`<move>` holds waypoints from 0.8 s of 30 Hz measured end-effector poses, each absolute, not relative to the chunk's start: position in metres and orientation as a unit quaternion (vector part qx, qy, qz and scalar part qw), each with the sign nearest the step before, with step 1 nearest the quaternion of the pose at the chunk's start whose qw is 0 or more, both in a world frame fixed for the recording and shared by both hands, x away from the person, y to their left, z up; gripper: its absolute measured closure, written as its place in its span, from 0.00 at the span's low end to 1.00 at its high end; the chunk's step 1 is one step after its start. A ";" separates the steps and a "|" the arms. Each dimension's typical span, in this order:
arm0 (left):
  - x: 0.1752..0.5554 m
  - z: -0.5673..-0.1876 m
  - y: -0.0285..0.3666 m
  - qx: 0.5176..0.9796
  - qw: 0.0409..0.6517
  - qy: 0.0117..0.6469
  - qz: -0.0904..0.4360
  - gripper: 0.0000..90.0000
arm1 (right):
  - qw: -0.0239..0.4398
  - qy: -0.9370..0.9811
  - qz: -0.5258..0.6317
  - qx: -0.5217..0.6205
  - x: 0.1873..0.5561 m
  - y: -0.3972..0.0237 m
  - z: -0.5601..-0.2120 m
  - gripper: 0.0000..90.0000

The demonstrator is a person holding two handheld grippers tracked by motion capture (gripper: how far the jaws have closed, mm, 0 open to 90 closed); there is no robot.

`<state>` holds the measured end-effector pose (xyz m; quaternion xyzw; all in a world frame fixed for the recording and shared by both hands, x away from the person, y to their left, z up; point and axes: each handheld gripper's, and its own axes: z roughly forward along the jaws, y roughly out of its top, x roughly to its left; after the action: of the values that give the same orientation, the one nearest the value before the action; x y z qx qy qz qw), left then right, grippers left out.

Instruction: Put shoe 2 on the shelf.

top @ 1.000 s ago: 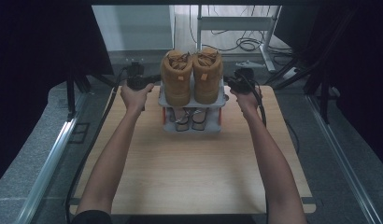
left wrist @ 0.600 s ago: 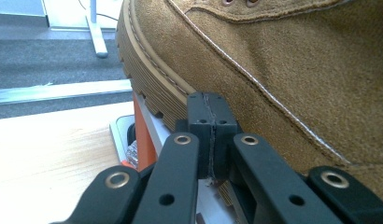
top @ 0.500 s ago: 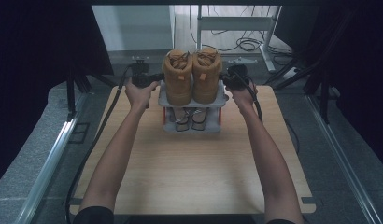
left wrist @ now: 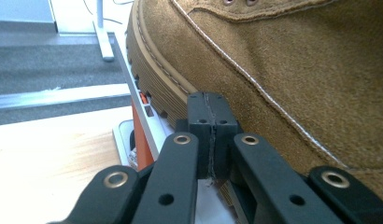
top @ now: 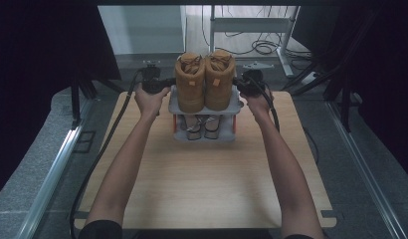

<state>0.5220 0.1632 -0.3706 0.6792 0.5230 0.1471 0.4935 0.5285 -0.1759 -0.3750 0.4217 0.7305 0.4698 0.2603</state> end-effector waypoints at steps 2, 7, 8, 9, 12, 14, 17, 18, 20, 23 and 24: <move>0.518 -0.367 0.165 0.679 0.496 0.520 0.149 0.98 | 0.263 0.726 0.475 0.422 0.523 -0.179 -0.373 1.00; 0.498 -0.353 0.168 0.686 0.502 0.499 0.168 0.97 | 0.264 0.719 0.492 0.414 0.502 -0.186 -0.366 0.99; 0.495 -0.351 0.169 0.685 0.506 0.497 0.164 0.97 | 0.262 0.719 0.494 0.412 0.498 -0.187 -0.365 0.99; 0.491 -0.350 0.170 0.684 0.510 0.496 0.163 0.97 | 0.260 0.720 0.497 0.409 0.493 -0.187 -0.365 0.99; 0.481 -0.350 0.175 0.682 0.514 0.495 0.159 0.95 | 0.257 0.716 0.509 0.402 0.481 -0.190 -0.365 0.98; 0.473 -0.351 0.178 0.680 0.520 0.493 0.157 0.94 | 0.250 0.715 0.518 0.398 0.473 -0.193 -0.365 0.95; 0.464 -0.351 0.182 0.684 0.521 0.486 0.157 0.90 | 0.242 0.714 0.526 0.392 0.464 -0.198 -0.368 0.92; 0.460 -0.352 0.183 0.685 0.521 0.484 0.157 0.88 | 0.237 0.714 0.529 0.391 0.462 -0.200 -0.369 0.90; 0.453 -0.354 0.186 0.686 0.520 0.481 0.166 0.84 | 0.231 0.715 0.532 0.390 0.458 -0.203 -0.371 0.85; 0.442 -0.358 0.191 0.689 0.521 0.478 0.164 0.75 | 0.228 0.714 0.535 0.389 0.450 -0.208 -0.375 0.76; 0.439 -0.361 0.193 0.687 0.522 0.478 0.164 0.73 | 0.226 0.713 0.538 0.389 0.447 -0.209 -0.377 0.74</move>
<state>0.4386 0.1933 -0.3605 0.6872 0.4780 0.1641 0.5218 0.4467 -0.2090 -0.3767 0.3892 0.7125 0.5383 0.2260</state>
